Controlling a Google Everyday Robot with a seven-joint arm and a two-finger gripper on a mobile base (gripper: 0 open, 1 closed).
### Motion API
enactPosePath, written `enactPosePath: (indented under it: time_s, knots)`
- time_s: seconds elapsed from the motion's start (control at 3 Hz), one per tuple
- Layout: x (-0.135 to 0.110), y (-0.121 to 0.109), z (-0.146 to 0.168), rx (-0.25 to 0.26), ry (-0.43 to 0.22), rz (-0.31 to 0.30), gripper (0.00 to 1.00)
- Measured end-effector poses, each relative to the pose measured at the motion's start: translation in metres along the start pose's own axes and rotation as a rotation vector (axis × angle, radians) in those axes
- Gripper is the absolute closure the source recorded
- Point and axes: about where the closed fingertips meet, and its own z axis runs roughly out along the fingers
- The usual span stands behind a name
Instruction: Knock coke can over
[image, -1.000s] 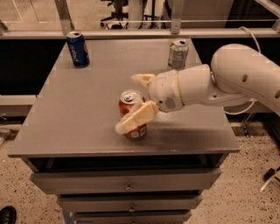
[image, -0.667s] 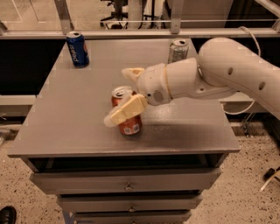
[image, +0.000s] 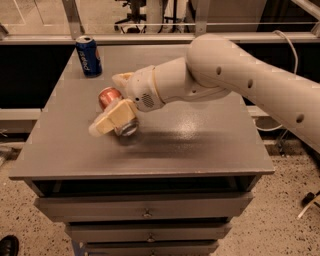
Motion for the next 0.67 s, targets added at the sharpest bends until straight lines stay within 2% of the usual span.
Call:
enactPosePath:
  time_s: [0.33,0.67]
  knots:
    - [0.005,-0.001,0.023,-0.027,0.019,0.015,0.00]
    - [0.019,-0.007,0.029,-0.028,0.049,0.028,0.00]
